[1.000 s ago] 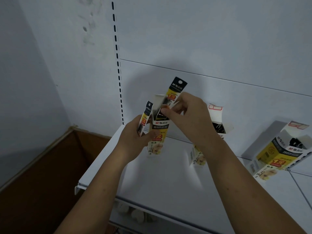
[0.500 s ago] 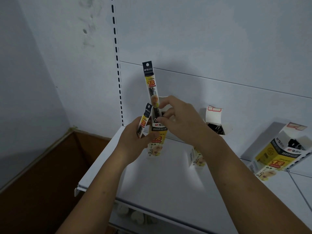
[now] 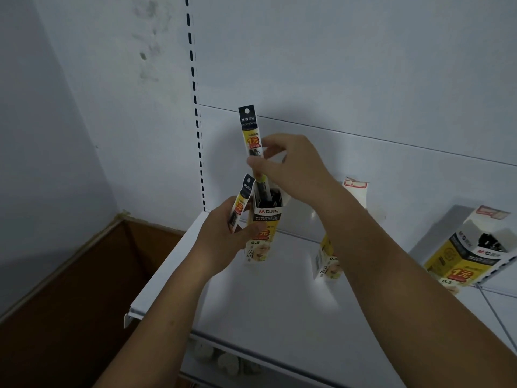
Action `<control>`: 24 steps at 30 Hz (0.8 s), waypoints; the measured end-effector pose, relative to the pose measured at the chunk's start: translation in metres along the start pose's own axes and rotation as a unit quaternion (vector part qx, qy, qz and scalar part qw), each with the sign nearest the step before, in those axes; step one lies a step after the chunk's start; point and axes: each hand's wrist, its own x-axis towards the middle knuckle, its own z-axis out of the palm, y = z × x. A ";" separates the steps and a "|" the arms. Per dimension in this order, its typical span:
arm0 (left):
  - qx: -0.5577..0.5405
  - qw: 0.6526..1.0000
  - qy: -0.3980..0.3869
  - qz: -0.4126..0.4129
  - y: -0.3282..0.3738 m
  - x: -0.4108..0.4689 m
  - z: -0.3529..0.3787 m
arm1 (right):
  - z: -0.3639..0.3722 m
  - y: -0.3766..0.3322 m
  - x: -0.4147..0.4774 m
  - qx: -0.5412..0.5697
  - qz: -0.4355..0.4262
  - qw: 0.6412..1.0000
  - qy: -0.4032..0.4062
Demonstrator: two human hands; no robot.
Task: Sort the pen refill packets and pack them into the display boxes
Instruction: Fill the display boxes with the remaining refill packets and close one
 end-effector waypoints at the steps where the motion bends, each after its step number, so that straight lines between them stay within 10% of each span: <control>1: -0.001 1.000 -0.002 0.000 0.000 0.000 0.000 | 0.001 0.000 0.004 -0.006 -0.013 1.000 -0.004; 10: -0.004 1.000 -0.002 -0.003 -0.003 -0.001 -0.003 | -0.014 0.012 -0.015 0.138 -0.071 0.984 0.086; 24: 0.010 1.000 0.004 -0.007 -0.003 0.002 0.000 | -0.008 0.027 -0.027 0.059 -0.040 0.997 0.031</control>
